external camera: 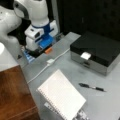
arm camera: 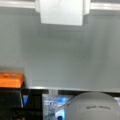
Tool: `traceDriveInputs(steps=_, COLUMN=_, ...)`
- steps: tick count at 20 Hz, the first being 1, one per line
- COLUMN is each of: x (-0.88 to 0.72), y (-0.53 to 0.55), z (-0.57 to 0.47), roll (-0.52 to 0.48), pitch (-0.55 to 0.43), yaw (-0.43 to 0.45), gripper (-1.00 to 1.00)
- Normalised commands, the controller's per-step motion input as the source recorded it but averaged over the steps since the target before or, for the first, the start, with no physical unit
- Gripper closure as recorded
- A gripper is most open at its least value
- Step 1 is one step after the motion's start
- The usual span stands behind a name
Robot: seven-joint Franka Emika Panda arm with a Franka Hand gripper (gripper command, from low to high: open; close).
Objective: Turn off the lamps. Pick up the book. Place the book on the shelf position.
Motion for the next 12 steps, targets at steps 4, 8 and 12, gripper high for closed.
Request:
traceDriveInputs(steps=4, x=0.16, y=-0.23, z=0.16, roll=0.008, pitch=0.005, yaw=0.082, gripper=-1.00)
traceDriveInputs(steps=8, x=0.22, y=-0.21, z=0.18, roll=-0.004, pitch=0.067, yaw=0.092, gripper=-1.00)
traceDriveInputs(steps=12, x=0.27, y=-0.17, z=0.22, roll=-0.009, pitch=0.135, yaw=0.092, gripper=-1.00)
